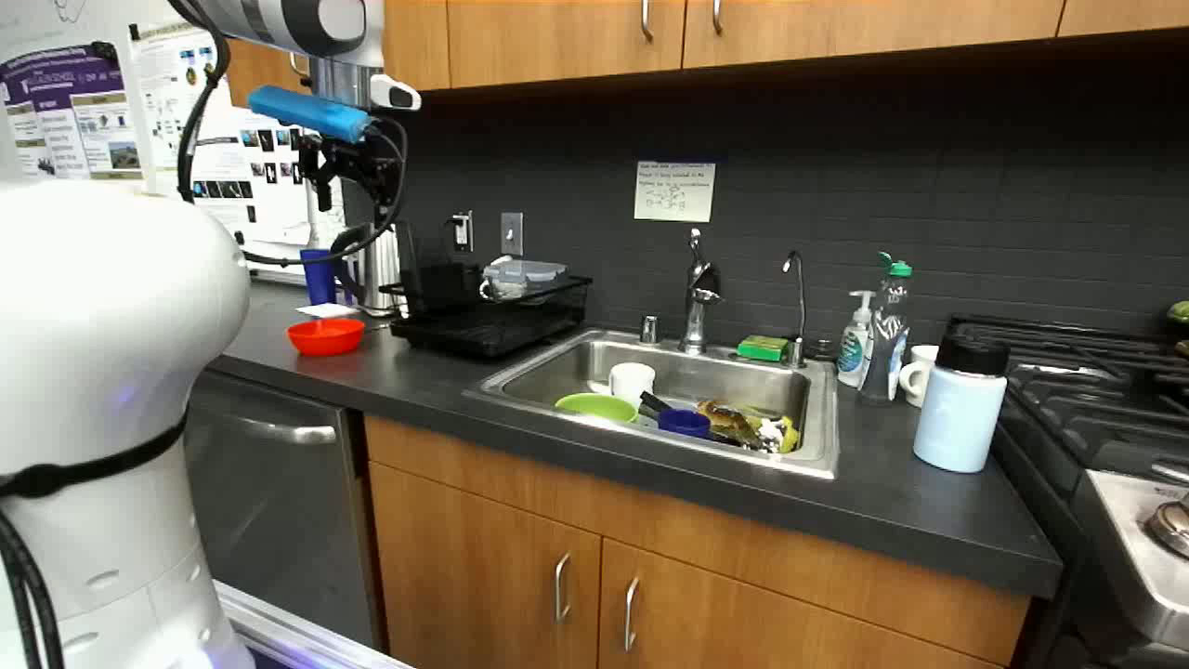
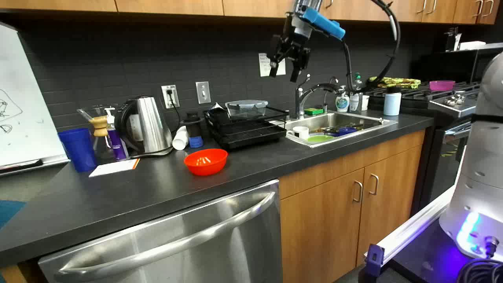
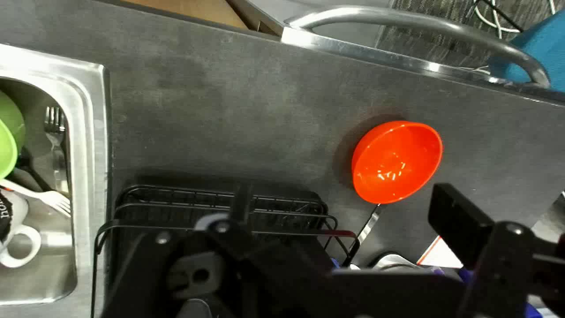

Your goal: Put the orange bowl in the black drying rack on the right, remove the orange bowl from the drying rack and put it on the counter again

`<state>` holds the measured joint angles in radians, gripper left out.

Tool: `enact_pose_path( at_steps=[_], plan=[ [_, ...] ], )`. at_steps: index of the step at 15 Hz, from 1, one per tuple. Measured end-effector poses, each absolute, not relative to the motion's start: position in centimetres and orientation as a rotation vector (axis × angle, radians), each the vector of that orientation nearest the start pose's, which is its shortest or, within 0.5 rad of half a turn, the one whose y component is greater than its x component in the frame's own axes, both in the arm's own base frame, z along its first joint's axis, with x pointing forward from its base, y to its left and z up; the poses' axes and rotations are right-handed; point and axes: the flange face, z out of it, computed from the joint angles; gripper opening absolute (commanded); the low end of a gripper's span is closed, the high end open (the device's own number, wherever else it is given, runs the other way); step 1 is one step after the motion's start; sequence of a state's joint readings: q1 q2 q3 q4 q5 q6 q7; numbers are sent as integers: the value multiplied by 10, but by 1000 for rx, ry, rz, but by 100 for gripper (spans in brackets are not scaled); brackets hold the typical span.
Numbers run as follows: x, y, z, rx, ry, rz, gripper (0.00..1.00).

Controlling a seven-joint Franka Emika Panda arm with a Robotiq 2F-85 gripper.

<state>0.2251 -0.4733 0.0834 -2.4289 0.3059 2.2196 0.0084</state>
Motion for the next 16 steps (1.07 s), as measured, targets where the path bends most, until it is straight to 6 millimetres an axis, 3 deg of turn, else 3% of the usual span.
enact_pose_path(
  at_steps=[12, 16],
  plan=[
    [406, 143, 504, -2851, -206, -324, 100],
    [405, 161, 501, -2854, -266, -347, 100]
  ],
)
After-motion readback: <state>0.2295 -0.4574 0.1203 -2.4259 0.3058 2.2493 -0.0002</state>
